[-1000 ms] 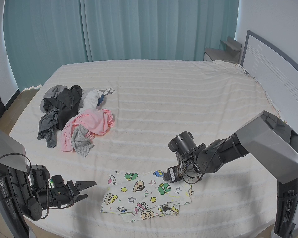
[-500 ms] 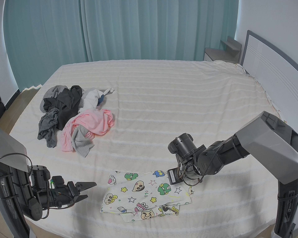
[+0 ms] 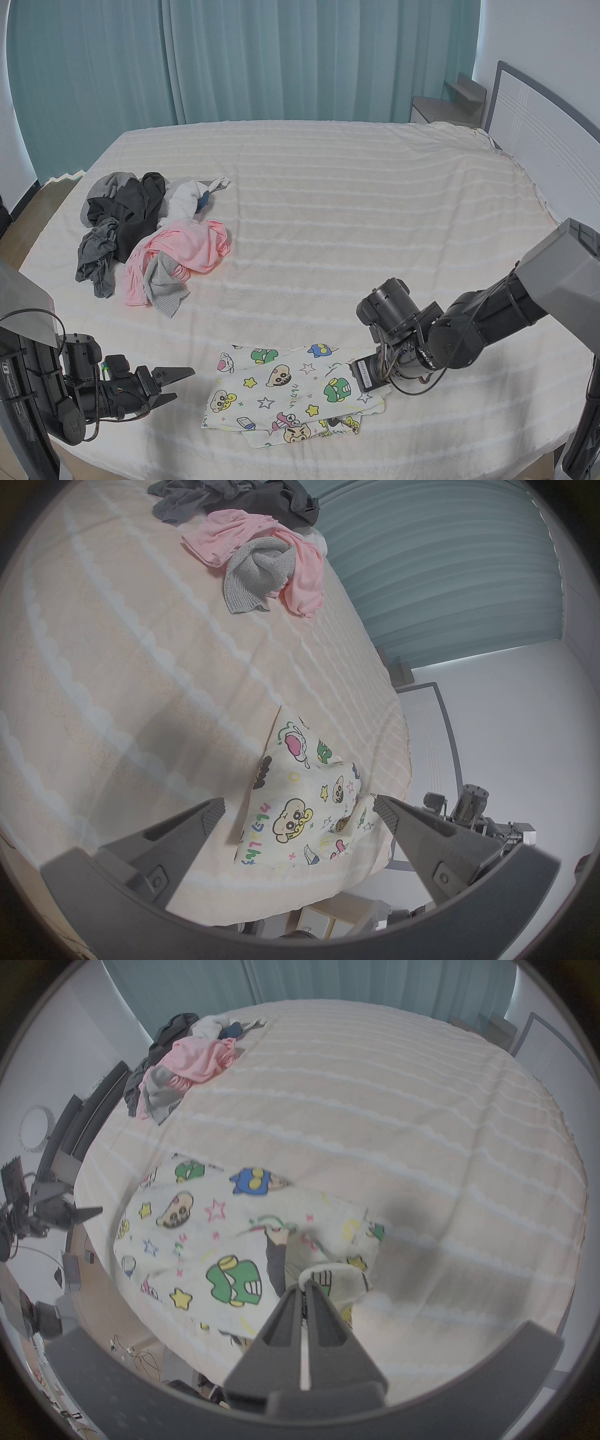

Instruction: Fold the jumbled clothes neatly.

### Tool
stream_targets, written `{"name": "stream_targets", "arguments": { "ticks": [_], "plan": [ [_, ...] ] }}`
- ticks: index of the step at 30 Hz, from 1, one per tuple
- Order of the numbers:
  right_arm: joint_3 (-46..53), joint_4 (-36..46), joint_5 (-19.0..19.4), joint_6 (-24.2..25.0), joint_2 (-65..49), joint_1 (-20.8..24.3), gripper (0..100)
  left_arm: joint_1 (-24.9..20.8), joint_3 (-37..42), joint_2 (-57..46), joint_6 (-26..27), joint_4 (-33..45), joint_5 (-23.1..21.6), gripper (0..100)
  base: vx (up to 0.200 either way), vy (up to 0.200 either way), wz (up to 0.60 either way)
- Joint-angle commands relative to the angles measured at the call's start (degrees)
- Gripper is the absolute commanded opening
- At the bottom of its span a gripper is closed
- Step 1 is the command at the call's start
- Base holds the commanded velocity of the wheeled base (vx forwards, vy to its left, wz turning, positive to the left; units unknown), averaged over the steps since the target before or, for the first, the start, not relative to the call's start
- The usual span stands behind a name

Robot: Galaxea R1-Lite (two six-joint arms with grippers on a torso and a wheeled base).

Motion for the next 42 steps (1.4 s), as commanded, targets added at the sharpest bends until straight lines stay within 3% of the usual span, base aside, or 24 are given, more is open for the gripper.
{"name": "stream_targets", "arguments": {
  "ticks": [1,8,21,28,42],
  "plan": [
    [8.8,-1.8,0.3,0.0,-6.0,0.7,0,0.0,0.9,0.1,0.0,0.0,0.0,100,0.0,0.0,0.0],
    [18.7,-11.0,1.2,0.0,-6.1,0.8,0,0.0,1.0,0.1,0.1,0.0,0.0,100,0.0,0.0,0.0],
    [28.8,-20.2,2.1,1.3,-5.1,3.9,0,0.1,1.0,0.1,0.1,0.0,0.0,100,0.0,0.0,0.0],
    [30.2,-22.0,2.2,4.0,-3.1,5.4,0,0.1,1.0,0.1,0.1,0.0,0.0,100,0.0,0.0,0.0],
    [30.7,-22.2,1.6,4.2,-0.5,6.0,0,0.0,1.0,0.1,0.1,0.0,0.0,100,0.0,0.0,0.0]
  ]
}}
